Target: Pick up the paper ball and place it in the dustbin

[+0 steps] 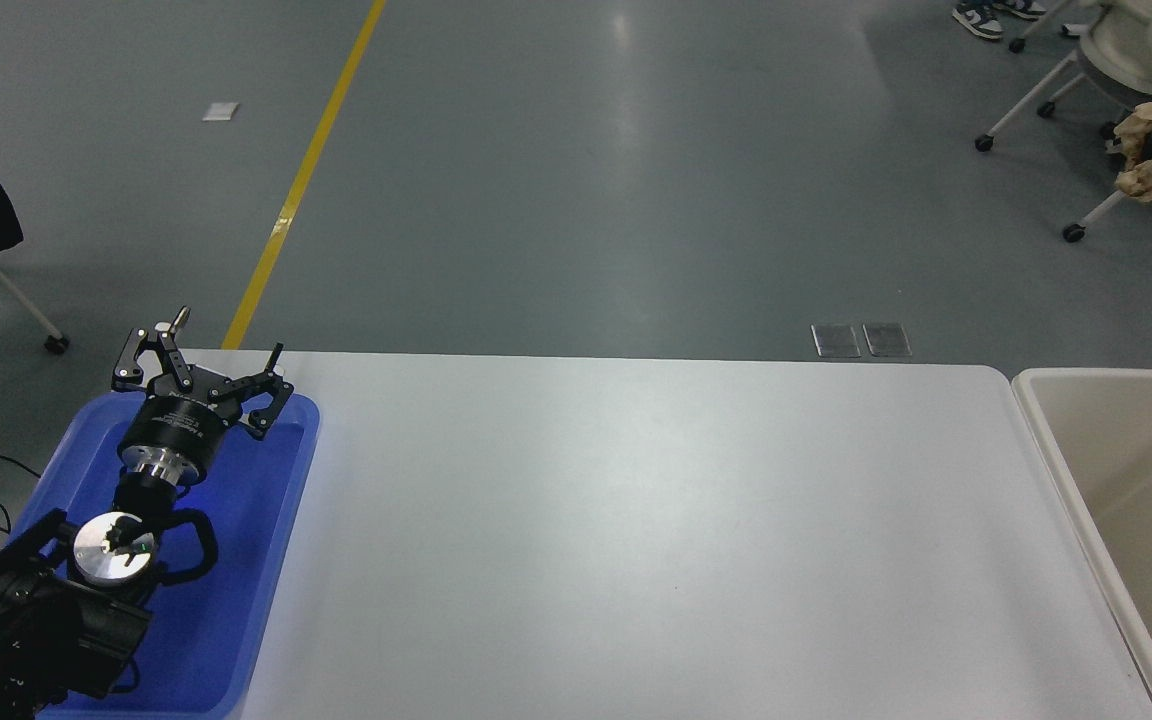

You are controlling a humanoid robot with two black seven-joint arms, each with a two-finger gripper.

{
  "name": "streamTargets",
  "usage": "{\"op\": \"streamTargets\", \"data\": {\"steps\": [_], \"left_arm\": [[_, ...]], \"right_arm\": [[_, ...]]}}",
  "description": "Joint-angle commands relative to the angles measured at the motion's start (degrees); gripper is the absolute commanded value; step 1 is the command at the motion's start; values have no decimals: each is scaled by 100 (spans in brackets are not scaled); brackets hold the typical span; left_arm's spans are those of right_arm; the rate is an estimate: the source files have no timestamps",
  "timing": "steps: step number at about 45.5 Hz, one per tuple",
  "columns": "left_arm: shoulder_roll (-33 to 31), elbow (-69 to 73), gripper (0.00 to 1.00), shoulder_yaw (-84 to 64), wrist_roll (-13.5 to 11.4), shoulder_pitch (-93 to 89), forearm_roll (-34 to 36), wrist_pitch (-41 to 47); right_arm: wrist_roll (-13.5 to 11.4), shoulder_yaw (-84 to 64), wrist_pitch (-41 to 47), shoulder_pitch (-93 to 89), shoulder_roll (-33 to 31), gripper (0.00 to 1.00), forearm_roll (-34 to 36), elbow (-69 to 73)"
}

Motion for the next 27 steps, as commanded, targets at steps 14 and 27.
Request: {"op": "streamTargets", "data": {"steps": [14, 27], "left_arm": [[1, -4, 100, 0, 0, -1, 3, 0], [1, -4, 100, 0, 0, -1, 3, 0]], "right_arm": [[-20, 2147, -896, -3904, -177, 0, 189, -2984], [-29, 2736, -1933, -5152, -124, 0, 699, -3107]]}}
